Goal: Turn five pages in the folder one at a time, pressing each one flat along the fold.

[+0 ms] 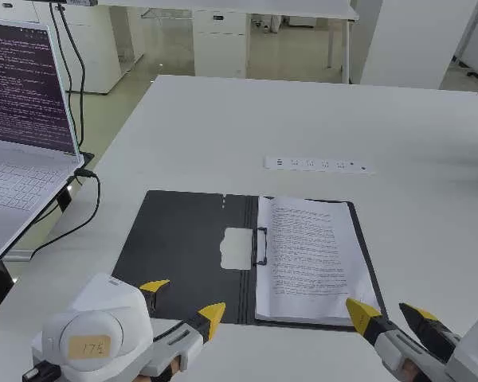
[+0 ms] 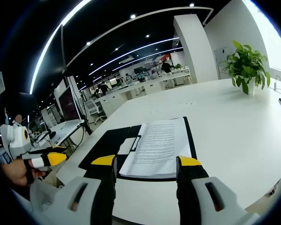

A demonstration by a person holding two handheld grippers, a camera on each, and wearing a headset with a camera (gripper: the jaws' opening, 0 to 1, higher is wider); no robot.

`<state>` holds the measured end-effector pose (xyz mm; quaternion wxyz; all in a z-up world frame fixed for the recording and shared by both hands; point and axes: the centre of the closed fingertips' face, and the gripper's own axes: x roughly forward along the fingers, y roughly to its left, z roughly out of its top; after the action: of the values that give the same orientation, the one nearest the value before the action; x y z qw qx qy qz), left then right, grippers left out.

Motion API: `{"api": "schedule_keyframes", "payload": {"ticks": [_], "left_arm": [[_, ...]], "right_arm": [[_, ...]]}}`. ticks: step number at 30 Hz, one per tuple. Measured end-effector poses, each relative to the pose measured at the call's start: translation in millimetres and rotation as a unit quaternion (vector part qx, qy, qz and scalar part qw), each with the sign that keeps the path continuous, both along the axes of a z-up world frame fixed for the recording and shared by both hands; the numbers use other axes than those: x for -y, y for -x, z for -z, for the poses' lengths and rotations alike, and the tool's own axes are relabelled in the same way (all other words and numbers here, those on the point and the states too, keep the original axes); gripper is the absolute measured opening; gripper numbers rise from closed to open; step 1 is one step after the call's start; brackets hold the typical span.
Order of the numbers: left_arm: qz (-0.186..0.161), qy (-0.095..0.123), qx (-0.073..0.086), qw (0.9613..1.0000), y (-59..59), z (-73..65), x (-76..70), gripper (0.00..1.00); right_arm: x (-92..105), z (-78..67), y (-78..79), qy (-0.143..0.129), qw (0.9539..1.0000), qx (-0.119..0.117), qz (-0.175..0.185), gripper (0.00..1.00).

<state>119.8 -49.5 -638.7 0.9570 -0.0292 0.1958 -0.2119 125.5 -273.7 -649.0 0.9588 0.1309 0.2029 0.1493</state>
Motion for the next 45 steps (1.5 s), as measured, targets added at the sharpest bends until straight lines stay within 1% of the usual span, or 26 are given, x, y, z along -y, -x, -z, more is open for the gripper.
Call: {"api": "schedule_keyframes", "payload": {"ticks": [7, 17, 21, 28, 30, 34, 40, 45], "left_arm": [[0.0, 0.0, 0.003, 1.0, 0.5, -1.3, 0.2, 0.47], [0.0, -0.002, 0.002, 1.0, 0.6, -1.1, -0.6, 0.46], [-0.002, 0.002, 0.002, 1.0, 0.1, -1.6, -1.4, 0.46], [-0.003, 0.001, 0.001, 1.0, -0.2, -1.7, -1.7, 0.46], [-0.002, 0.001, 0.0, 1.0, -0.5, -1.6, -1.9, 0.46], [0.0, 0.0, -0.001, 1.0, -2.2, -2.0, -2.2, 0.46], [-0.002, -0.005, 0.001, 1.0, -7.1, -4.7, -7.8, 0.46], [0.003, -0.013, 0.0, 0.9999, -12.0, -6.2, -9.0, 0.47]], "right_arm": [[0.2, -1.1, -0.3, -0.002, 1.0, 0.002, 0.002, 0.5], [1.8, -2.2, -0.7, -0.006, 1.0, 0.005, 0.005, 0.51], [1.8, -1.9, -0.8, -0.006, 1.0, 0.004, 0.004, 0.5], [0.9, -3.1, -1.1, -0.006, 1.0, 0.003, 0.003, 0.5], [0.8, -5.8, -2.7, -0.005, 1.0, 0.008, 0.001, 0.5], [3.6, -7.9, -6.7, -0.001, 0.9999, 0.01, 0.002, 0.5], [7.9, -10.6, -9.6, 0.003, 0.9999, 0.011, 0.004, 0.5], [7.4, -12.6, -12.9, 0.005, 0.9999, 0.012, 0.003, 0.51]]}}
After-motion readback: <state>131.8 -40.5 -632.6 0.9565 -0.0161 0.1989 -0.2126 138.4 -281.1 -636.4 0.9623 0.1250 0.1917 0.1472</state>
